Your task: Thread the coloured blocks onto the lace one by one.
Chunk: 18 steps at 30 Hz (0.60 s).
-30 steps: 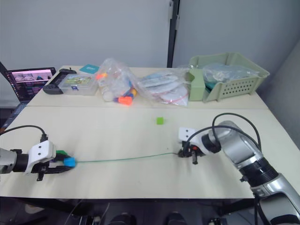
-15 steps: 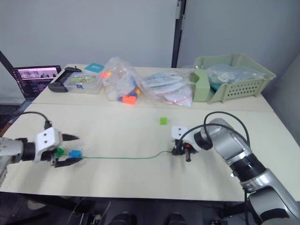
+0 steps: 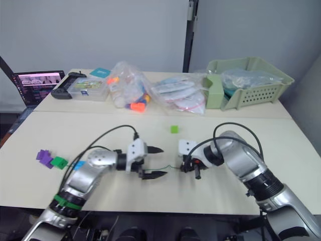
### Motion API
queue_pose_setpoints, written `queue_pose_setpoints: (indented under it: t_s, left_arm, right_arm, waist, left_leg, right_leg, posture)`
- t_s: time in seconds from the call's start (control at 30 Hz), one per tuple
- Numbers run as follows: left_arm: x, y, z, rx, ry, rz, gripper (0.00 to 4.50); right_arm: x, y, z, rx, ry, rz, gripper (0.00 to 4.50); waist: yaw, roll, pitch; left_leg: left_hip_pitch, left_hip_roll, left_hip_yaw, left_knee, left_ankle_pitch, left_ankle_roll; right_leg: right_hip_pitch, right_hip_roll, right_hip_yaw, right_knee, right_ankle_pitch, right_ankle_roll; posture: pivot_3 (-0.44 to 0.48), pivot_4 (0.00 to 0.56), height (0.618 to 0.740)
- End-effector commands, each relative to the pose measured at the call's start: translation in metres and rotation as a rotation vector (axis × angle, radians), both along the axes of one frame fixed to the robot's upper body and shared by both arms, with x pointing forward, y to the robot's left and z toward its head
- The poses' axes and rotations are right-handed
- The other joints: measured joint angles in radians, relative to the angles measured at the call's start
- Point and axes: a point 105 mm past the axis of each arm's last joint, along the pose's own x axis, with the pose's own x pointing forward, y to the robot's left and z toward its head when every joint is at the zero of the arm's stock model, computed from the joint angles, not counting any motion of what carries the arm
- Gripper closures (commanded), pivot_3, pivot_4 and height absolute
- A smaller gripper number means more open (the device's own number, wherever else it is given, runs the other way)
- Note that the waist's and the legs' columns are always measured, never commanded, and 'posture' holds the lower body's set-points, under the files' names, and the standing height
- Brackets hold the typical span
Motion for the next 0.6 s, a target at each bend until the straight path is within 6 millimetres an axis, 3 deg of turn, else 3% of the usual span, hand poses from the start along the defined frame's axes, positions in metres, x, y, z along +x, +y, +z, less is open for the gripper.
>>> queue_pose_setpoints:
  t_s: [0.03,0.2,0.6]
  left_arm:
    - [0.004,-0.011,0.003,-0.029,-0.037,-0.016,0.31]
    - [0.007,-0.017,0.003,-0.037,-0.043,-0.022,1.74]
    - [-0.005,-0.036,-0.002,-0.049,-0.001,-0.096,1.74]
  right_arm:
    - [-0.003,-0.002,0.008,0.004,-0.02,-0.002,4.5]
    - [-0.005,-0.004,0.008,0.003,-0.02,-0.02,4.5]
    - [-0.003,-0.003,0.009,0.004,-0.023,-0.03,4.5]
  waist:
    - [0.001,0.0,0.0]
    - [0.001,0.0,0.0]
    - [0.003,0.0,0.0]
  left_leg:
    - [0.0,0.0,0.0,0.0,0.0,0.0]
    - [0.0,0.0,-0.001,0.0,0.0,0.0]
    - [0.0,-0.001,-0.001,0.001,0.0,0.0]
  right_leg:
    - [0.0,0.0,0.0,0.0,0.0,0.0]
    - [0.0,0.0,0.0,-0.001,0.0,0.0]
    - [0.001,-0.001,0.0,-0.001,0.0,0.0]
  posture:
    - [0.0,0.15,0.74]
    - [0.0,0.15,0.74]
    - [0.0,0.15,0.74]
